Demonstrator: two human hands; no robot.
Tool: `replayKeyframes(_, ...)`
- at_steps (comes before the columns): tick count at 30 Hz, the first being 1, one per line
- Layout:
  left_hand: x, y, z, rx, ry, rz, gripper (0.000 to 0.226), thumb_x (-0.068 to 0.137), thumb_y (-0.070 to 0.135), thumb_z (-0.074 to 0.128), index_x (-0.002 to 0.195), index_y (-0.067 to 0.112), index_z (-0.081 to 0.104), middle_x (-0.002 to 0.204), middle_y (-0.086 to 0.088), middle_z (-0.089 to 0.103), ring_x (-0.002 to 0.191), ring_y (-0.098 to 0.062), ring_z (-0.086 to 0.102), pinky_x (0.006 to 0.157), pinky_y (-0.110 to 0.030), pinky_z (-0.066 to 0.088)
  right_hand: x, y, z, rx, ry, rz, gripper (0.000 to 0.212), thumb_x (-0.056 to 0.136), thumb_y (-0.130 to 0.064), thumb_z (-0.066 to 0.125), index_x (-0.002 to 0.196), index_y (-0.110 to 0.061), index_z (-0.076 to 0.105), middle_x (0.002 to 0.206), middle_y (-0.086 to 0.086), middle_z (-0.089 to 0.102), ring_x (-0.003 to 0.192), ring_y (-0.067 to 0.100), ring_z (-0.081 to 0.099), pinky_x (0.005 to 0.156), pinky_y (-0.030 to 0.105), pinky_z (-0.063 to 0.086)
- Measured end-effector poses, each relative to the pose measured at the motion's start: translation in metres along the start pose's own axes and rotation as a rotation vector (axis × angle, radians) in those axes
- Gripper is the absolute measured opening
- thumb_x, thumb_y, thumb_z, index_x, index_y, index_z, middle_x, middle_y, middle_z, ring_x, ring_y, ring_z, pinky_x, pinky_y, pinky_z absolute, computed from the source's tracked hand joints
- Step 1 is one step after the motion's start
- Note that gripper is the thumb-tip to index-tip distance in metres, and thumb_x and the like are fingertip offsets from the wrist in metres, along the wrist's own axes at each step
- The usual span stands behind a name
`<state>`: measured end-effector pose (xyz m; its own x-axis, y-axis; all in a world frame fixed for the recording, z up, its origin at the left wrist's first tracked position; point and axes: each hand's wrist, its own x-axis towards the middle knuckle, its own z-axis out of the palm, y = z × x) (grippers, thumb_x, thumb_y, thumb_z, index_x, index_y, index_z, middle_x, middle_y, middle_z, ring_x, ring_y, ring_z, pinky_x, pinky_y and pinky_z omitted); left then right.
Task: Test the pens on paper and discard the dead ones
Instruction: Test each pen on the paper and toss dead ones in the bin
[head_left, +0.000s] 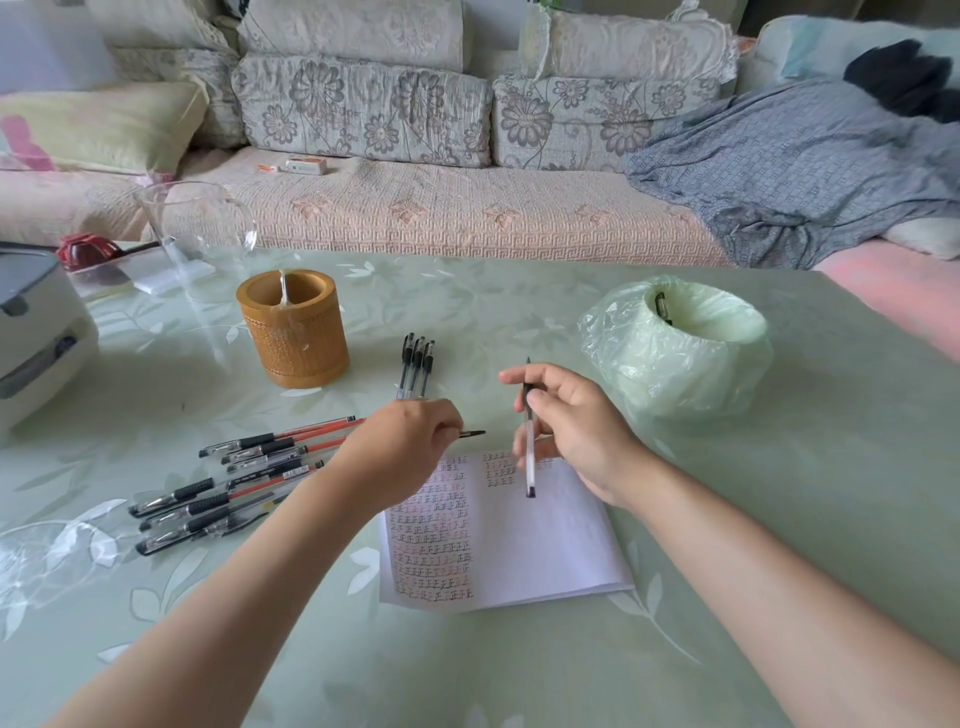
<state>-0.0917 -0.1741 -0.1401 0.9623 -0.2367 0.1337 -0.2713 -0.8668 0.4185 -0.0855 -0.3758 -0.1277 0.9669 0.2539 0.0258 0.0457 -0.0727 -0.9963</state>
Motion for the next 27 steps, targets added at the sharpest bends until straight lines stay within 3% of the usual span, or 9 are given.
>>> replayKeyframes(4, 0.001, 0.001, -0.003, -0.061, 0.027, 0.009, 0.017, 0.099, 0.021, 0.049, 0.102, 0.02, 0.065, 0.086, 0.011, 0.055, 0.07, 0.001, 0.05, 0.057, -0.012, 0.032, 0.0, 0.002, -0.007, -0.388, 0.048, -0.103, 0.057, 0.094, -0.013, 0.06, 0.137, -0.048, 0.045, 0.087, -0.006, 0.058, 0.054, 0.015, 0.054, 0.06, 0.029, 0.049)
replayKeyframes(6, 0.001, 0.001, -0.003, -0.08, 0.038, -0.004, 0.018, 0.098, 0.021, 0.048, 0.102, 0.021, 0.065, 0.085, 0.014, 0.055, 0.071, 0.003, 0.049, 0.057, -0.011, 0.031, 0.001, 0.005, -0.008, -0.649, 0.061, -0.125, 0.052, 0.089, -0.024, 0.067, 0.133, -0.045, 0.049, 0.086, -0.015, 0.061, 0.059, 0.006, 0.053, 0.071, 0.03, 0.049)
replayKeyframes(9, 0.002, 0.001, -0.004, -0.076, 0.045, -0.014, 0.018, 0.099, 0.022, 0.048, 0.103, 0.022, 0.066, 0.086, 0.015, 0.054, 0.072, 0.003, 0.048, 0.057, -0.011, 0.031, -0.001, 0.006, -0.007, -0.854, 0.061, -0.134, 0.024, 0.089, -0.028, 0.067, 0.112, -0.035, 0.069, 0.089, -0.02, 0.063, 0.071, -0.006, 0.052, 0.076, 0.024, 0.042)
replayKeyframes(15, 0.002, 0.003, -0.004, -0.107, 0.02, -0.013, 0.017, 0.098, 0.025, 0.049, 0.101, 0.025, 0.066, 0.09, 0.015, 0.057, 0.077, 0.005, 0.05, 0.061, -0.01, 0.033, -0.001, 0.007, -0.008, -0.996, 0.028, -0.192, 0.019, 0.093, -0.027, 0.062, 0.108, -0.032, 0.072, 0.101, -0.008, 0.065, 0.103, 0.015, 0.056, 0.089, 0.031, 0.044)
replayKeyframes(21, -0.002, 0.013, -0.004, -0.179, -0.102, -0.02, 0.02, 0.096, 0.026, 0.052, 0.082, 0.028, 0.065, 0.071, 0.01, 0.065, 0.05, -0.005, 0.051, 0.047, -0.016, 0.037, -0.002, 0.013, -0.002, -1.012, -0.062, -0.256, 0.021, 0.095, -0.022, 0.052, 0.108, -0.027, 0.068, 0.105, -0.008, 0.065, 0.105, 0.017, 0.054, 0.09, 0.032, 0.043)
replayKeyframes(23, -0.003, 0.016, -0.006, -0.251, -0.141, -0.058, 0.021, 0.095, 0.029, 0.054, 0.082, 0.027, 0.071, 0.072, 0.008, 0.071, 0.061, -0.022, 0.061, 0.057, -0.034, 0.05, -0.004, 0.012, -0.001, -1.104, -0.074, -0.285, 0.024, 0.092, -0.021, 0.046, 0.105, -0.026, 0.066, 0.104, -0.008, 0.066, 0.101, 0.018, 0.054, 0.083, 0.031, 0.043)
replayKeyframes(25, -0.004, 0.021, -0.008, -0.311, -0.177, -0.086, 0.021, 0.093, 0.032, 0.058, 0.081, 0.027, 0.074, 0.074, 0.009, 0.073, 0.07, -0.025, 0.067, 0.063, -0.038, 0.054, -0.009, 0.009, -0.002, -1.187, -0.094, -0.313, 0.024, 0.084, -0.03, 0.044, 0.095, -0.023, 0.063, 0.09, -0.007, 0.066, 0.093, 0.022, 0.056, 0.071, 0.029, 0.036)
replayKeyframes(27, -0.005, 0.027, -0.009, -0.345, -0.206, -0.096, 0.021, 0.091, 0.032, 0.061, 0.079, 0.026, 0.077, 0.071, 0.01, 0.073, 0.066, -0.017, 0.067, 0.057, -0.032, 0.052, -0.012, 0.006, -0.001, -1.258, -0.104, -0.338, 0.036, 0.077, -0.052, 0.038, 0.084, -0.023, 0.059, 0.077, -0.007, 0.063, 0.084, 0.022, 0.057, 0.066, 0.03, 0.035)
